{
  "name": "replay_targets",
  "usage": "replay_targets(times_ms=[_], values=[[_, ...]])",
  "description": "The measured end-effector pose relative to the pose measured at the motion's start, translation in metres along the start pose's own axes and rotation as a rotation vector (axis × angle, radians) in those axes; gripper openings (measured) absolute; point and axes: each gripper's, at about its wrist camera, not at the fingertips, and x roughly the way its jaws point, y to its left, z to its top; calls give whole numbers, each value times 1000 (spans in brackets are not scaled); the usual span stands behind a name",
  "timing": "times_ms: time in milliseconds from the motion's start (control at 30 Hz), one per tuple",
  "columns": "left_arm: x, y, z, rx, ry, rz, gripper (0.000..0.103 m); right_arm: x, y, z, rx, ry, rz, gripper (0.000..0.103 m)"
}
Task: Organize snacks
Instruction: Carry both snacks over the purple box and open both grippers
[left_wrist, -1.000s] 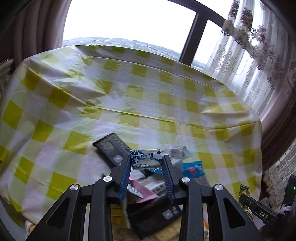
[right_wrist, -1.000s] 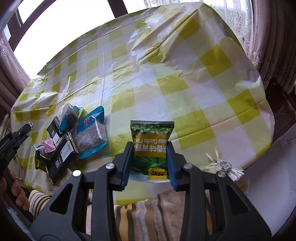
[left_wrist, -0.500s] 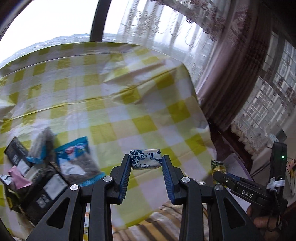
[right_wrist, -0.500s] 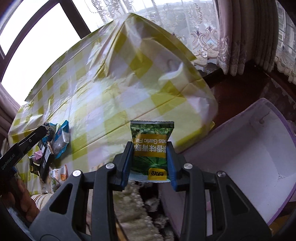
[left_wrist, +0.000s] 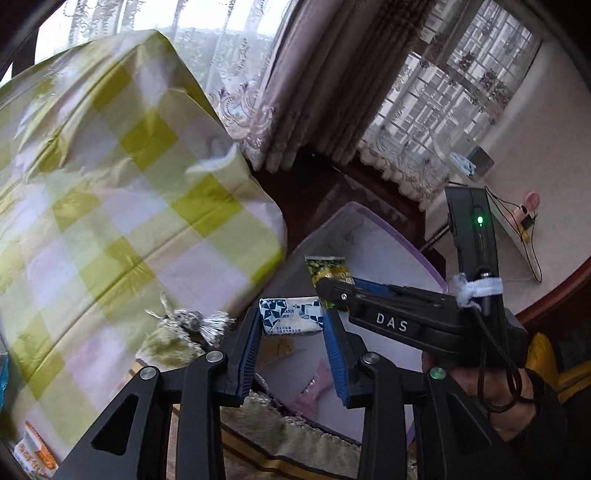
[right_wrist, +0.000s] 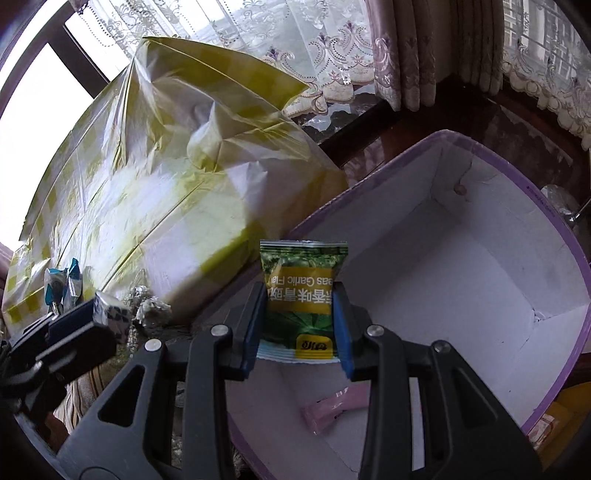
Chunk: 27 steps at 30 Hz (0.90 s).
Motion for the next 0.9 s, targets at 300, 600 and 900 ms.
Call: replay_targets(times_ms=[300, 600, 900], values=[[3, 0, -4, -7, 29, -21, 65, 1, -5, 1, 0, 7, -3, 41], [-16, 21, -9, -52, -42, 67, 65, -6, 9, -1, -23, 2, 15, 41], [-54, 54, -25, -130, -143, 133, 65, -12, 46, -6, -92, -18, 35, 41]])
